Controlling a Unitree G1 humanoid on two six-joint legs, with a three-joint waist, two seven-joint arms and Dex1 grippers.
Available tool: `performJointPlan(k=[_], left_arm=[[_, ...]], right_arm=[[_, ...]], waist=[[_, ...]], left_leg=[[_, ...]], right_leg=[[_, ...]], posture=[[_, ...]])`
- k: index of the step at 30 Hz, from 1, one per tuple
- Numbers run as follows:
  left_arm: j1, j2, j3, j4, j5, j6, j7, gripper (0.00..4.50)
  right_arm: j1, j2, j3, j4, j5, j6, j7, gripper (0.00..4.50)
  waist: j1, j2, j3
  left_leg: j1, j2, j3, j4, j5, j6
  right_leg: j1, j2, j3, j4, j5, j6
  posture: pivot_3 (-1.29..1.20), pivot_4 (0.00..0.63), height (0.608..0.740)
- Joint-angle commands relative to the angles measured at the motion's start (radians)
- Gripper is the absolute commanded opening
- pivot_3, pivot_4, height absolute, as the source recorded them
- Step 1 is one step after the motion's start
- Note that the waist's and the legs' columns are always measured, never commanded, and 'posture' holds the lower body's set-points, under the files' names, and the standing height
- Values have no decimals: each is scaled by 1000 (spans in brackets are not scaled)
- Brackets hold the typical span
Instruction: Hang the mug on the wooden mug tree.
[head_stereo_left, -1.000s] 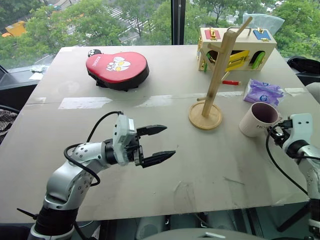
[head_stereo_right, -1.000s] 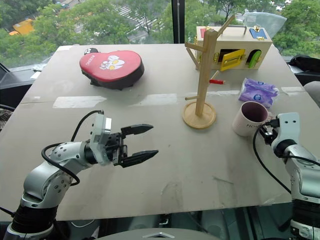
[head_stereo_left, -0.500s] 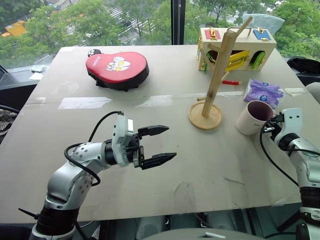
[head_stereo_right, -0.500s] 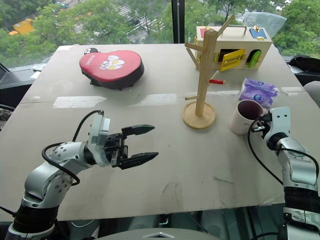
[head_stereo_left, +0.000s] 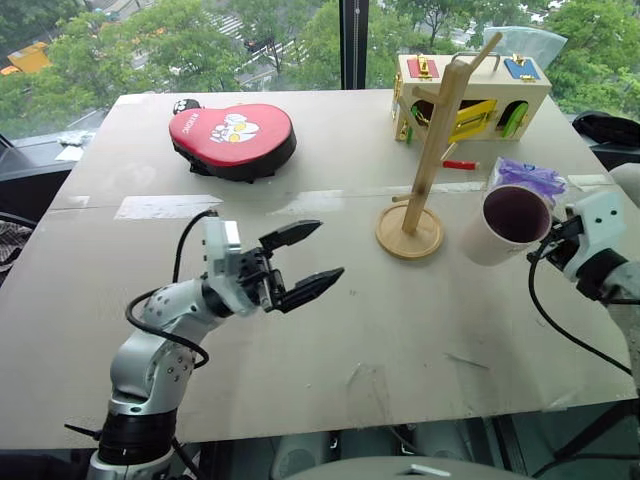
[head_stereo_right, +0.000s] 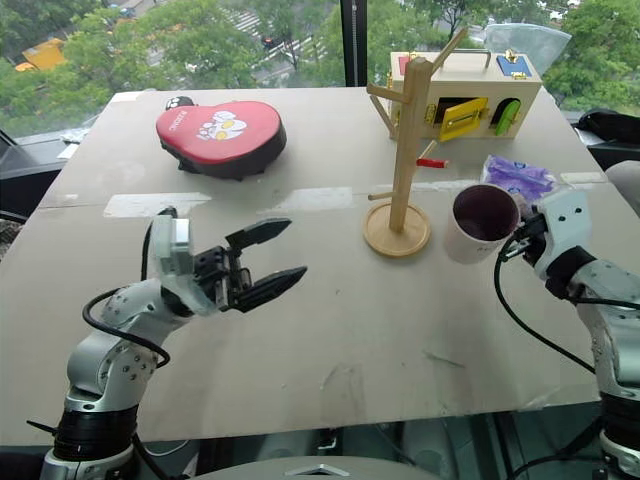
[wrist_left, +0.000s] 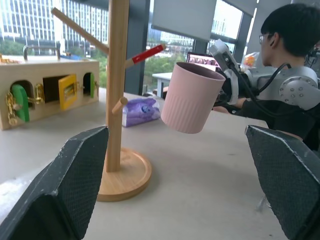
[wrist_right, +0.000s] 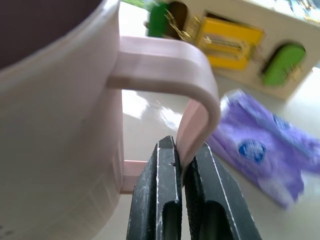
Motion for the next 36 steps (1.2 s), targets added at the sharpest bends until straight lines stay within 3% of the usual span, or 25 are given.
performJointPlan(k=[1, 7, 13, 26, 36], left_arm=[[3, 16, 74, 42, -86, -12, -71, 4500], [16, 18, 97, 24, -110, -6, -74, 4500], [65, 52, 174, -20, -270, 60, -124, 4500], [153, 48, 205, -96, -284, 59, -75, 4500], [193, 43, 220, -90, -281, 35, -94, 4500]], right_arm=[[-53, -101, -11, -201, 71, 158, 9, 44], [-265, -194, 54, -274, 173, 386, -12, 44], [-420, -248, 146, -227, 189, 500, 13, 44], [-533, -274, 227, -69, 155, 503, 72, 44], [-681, -208, 407, 127, 21, 422, 100, 44]], waist=[[1, 0, 0], [0, -2, 1], [1, -2, 1], [-1, -2, 2], [0, -2, 2]], left_leg=[[0, 0, 0, 0, 0, 0], [-1, 0, -1, 1, 0, 0], [-2, 0, -2, 0, 0, 0], [-2, -1, -2, 0, 0, 0], [-2, -1, -2, 0, 0, 0]], right_leg=[[0, 0, 0, 0, 0, 0], [0, -1, -1, 0, 0, 0], [-1, -2, -2, -1, 0, 0], [-1, -3, -3, 0, 0, 0], [-1, -2, -3, 0, 0, 0]], posture=[[0, 150, 740], [0, 150, 740], [0, 150, 740], [0, 150, 740], [0, 150, 740]])
